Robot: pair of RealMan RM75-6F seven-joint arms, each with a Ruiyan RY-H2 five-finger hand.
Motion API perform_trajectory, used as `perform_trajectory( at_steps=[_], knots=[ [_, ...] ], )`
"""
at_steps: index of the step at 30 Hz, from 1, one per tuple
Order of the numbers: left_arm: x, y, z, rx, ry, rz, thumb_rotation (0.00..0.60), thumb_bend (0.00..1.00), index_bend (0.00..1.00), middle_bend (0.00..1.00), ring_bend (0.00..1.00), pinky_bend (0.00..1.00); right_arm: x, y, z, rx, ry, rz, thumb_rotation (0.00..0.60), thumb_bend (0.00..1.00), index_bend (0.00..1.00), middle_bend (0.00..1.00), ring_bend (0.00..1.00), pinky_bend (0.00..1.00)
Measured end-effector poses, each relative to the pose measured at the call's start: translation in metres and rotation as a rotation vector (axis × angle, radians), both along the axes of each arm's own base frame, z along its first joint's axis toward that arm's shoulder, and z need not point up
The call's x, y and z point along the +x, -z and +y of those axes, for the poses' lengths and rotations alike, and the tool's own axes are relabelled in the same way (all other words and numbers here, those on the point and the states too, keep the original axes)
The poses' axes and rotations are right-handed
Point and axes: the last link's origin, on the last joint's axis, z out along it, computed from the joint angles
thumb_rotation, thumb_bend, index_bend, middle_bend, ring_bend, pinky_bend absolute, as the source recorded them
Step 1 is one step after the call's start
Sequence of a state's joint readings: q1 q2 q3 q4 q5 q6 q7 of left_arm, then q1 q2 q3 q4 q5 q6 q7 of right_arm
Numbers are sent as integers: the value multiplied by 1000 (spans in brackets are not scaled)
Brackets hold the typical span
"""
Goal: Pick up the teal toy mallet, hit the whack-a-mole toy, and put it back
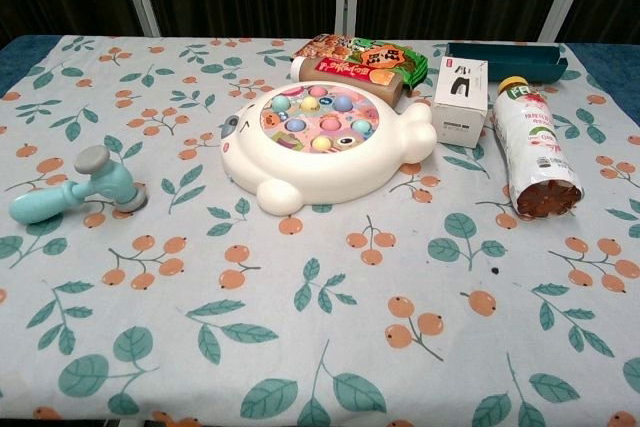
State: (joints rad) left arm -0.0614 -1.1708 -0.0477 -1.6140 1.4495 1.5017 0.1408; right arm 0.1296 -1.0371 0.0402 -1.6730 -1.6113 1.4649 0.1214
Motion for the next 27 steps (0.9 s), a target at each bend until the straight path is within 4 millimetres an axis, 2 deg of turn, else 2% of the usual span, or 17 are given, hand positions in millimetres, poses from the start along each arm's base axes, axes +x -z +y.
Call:
perform_trajectory(
  at_steps=[7,15,19,23,27],
  knots=[
    [4,3,5,-8,5,-19,600,195,229,230,99,0,-1,-2,-2,-6,-4,1,600,174,130,189,0,0],
    [25,17,36,-93,75,-141,600,188,238,233,99,15,1,-13,-1,-40,-25,25,600,173,130,190,0,0],
    [38,34,59,-194,101,-221,600,195,266,248,131,80,2,-16,0,-50,-30,30,600,173,130,190,0,0],
    [54,61,82,-313,100,-275,600,204,269,256,156,99,0,-17,1,-52,-24,31,600,173,130,190,0,0],
    [68,86,95,-367,78,-308,600,209,283,258,156,101,-2,-18,1,-54,-16,31,600,173,130,190,0,0]
  ],
)
